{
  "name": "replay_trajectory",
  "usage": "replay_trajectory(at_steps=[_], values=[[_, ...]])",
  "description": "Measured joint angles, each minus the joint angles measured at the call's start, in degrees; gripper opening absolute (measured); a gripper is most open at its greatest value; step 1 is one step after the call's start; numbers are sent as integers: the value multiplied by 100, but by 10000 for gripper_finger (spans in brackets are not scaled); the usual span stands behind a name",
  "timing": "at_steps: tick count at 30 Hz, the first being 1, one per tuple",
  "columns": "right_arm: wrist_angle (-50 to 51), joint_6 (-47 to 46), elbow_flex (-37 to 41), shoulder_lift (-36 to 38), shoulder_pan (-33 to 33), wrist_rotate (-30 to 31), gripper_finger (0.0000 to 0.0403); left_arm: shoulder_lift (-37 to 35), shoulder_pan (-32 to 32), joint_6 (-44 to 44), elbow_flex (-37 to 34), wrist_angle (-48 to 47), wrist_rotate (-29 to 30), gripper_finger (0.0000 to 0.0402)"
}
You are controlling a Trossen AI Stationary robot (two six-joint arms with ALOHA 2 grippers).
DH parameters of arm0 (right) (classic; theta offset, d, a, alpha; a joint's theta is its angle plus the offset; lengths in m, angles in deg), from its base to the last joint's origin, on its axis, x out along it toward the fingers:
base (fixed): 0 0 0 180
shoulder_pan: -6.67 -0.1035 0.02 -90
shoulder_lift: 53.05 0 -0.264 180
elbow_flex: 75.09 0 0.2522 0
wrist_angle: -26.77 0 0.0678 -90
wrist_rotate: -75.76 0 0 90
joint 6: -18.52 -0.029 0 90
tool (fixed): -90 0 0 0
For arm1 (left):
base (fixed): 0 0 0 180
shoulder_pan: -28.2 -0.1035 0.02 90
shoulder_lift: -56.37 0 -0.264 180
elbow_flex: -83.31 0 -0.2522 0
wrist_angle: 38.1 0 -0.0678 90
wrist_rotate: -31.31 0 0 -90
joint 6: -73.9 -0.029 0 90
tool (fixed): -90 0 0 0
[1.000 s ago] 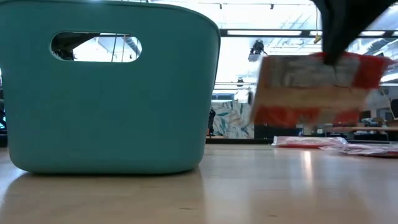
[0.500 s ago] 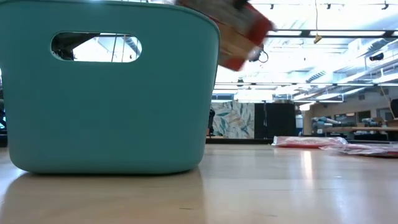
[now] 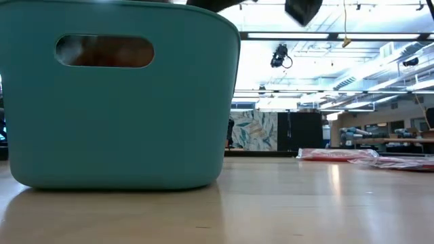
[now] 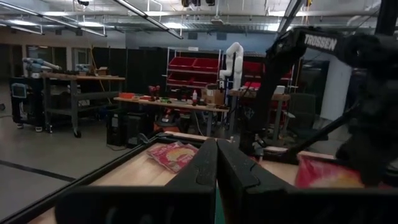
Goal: Sort popcorn bags into baskets
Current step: Put the red popcorn bag into the green bin
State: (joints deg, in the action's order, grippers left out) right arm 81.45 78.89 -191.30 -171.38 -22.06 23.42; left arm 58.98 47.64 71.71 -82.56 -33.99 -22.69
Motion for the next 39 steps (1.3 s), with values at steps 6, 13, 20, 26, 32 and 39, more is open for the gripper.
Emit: replay_trajectory(at_steps=[6, 13, 20, 26, 32, 39], values=[[-111, 1216, 0, -165, 159, -557, 10, -1, -2, 8, -1, 63, -1, 7], [-250, 1120, -7, -165, 577, -1108, 65, -1, -2, 387, -1, -124, -7, 7], [4, -329, -7, -66, 646, 648, 132, 0, -2, 708, 0, -246, -8, 7], [1515, -3340, -11, 443, 1177, 1013, 133, 0, -2, 914, -1, -390, -8, 7], [3759, -6662, -13, 729, 2016, 432, 130, 0, -2, 918, 1, -410, -8, 7], [4283, -7479, 597, 793, 3026, 163, 132, 0, -2, 913, 0, -407, -5, 7]])
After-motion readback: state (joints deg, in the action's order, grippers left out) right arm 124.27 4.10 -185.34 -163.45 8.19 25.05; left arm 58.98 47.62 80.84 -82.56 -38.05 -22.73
